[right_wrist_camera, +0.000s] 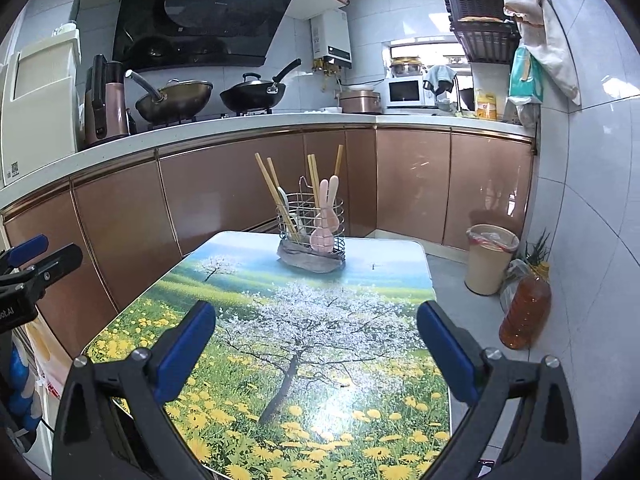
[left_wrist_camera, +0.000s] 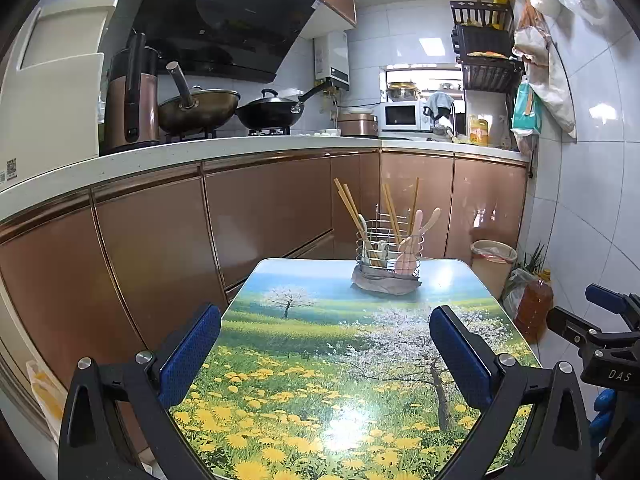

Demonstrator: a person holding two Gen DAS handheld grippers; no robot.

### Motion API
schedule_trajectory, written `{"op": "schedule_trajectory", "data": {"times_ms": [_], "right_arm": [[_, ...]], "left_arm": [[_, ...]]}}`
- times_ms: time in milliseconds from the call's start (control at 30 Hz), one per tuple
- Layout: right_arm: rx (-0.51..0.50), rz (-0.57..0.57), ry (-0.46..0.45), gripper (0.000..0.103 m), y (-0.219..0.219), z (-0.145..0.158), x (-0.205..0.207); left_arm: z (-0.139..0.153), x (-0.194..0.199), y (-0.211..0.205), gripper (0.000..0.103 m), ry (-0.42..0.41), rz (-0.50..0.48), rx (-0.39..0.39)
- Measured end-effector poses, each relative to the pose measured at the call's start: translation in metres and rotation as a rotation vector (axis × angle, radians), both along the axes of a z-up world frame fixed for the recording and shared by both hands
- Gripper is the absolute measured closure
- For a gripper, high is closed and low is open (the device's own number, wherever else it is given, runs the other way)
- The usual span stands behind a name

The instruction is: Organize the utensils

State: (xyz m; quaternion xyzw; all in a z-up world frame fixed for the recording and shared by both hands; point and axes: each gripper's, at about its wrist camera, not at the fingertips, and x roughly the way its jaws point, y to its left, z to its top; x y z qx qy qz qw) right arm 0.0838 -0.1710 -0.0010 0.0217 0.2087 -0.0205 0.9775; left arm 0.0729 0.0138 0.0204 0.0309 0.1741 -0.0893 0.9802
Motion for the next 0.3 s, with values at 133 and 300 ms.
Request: {"op": "schedule_trajectory", "data": {"times_ms": [133, 300], "right_arm": [[-0.008, -0.003, -0.006, 0.002, 0.0019, 0.0021, -0.004], [-0.012, -0.009, -0.013, 0.002, 0.0044, 0.005, -0.007]], "left_arm": [[-0.0001, -0.0025, 0.0011, 0.0, -0.002, 0.005, 0.004], [-0.0007, -0.005, 0.0044, 0.0, -0.002, 0.015, 0.0]]}}
